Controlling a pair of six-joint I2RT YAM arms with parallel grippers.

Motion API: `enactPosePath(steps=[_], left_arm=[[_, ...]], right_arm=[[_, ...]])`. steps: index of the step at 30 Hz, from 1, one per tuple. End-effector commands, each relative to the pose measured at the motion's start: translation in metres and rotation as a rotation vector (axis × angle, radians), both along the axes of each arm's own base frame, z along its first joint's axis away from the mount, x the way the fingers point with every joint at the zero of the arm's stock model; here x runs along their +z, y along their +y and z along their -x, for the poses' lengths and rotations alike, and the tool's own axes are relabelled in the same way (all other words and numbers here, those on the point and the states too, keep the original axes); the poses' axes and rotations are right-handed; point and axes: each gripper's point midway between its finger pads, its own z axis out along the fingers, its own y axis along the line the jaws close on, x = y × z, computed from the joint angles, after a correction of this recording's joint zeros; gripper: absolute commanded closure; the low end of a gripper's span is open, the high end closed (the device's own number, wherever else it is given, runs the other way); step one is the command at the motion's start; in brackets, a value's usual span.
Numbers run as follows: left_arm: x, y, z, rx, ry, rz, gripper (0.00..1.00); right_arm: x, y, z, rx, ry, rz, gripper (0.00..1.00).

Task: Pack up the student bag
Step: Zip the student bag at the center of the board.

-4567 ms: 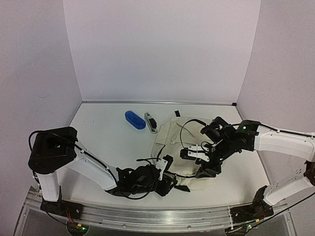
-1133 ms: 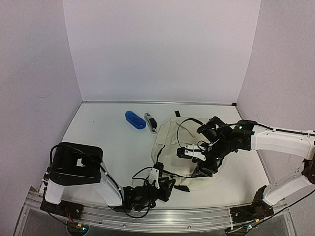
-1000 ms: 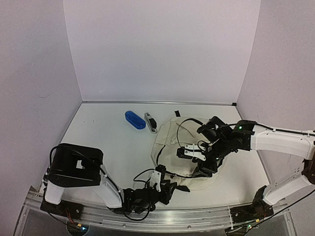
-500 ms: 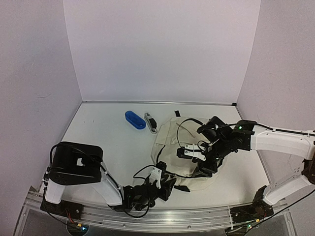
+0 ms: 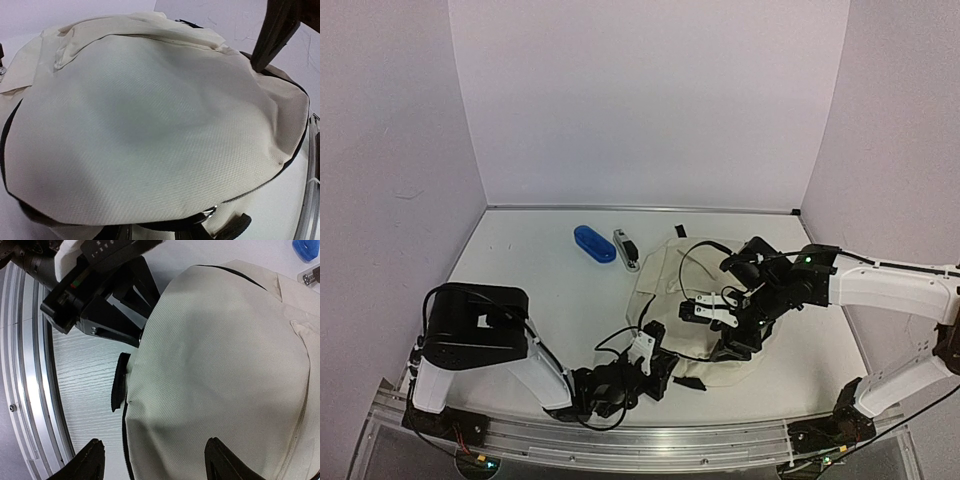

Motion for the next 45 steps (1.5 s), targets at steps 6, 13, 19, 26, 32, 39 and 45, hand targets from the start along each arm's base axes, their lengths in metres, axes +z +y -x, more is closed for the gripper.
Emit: enactPosePath(steps=[6, 13, 19, 26, 32, 39, 45], left_arm=[[0.015, -0.018, 0.002, -0.061, -0.042, 0.014, 0.83], [0.019, 0.000, 0.003, -0.029, 0.000, 0.051, 0.99], [0.024, 0.003, 0.016, -0.020, 0.031, 0.036, 1.00], [0.037, 0.005, 0.032, -0.059, 0.124, 0.064, 1.00], [0.048, 0.001, 0.041, -0.108, 0.163, 0.068, 1.00], [0.055, 0.010, 0.042, -0.095, 0.212, 0.121, 1.00], [0.055, 0.025, 0.034, -0.022, 0.242, 0.090, 1.00]], right_arm=[[0.008, 0.007, -0.002, 0.005, -0.005, -0.013, 0.32], [0.007, 0.007, -0.001, 0.007, -0.005, -0.014, 0.32], [0.010, 0.011, 0.004, 0.017, 0.017, -0.033, 0.32], [0.009, 0.019, 0.012, 0.044, 0.030, -0.045, 0.33], [0.000, 0.021, 0.012, 0.051, 0.005, -0.050, 0.35], [-0.008, 0.014, 0.007, 0.052, -0.052, -0.034, 0.59], [-0.017, 0.000, 0.010, 0.050, -0.077, -0.002, 0.76]])
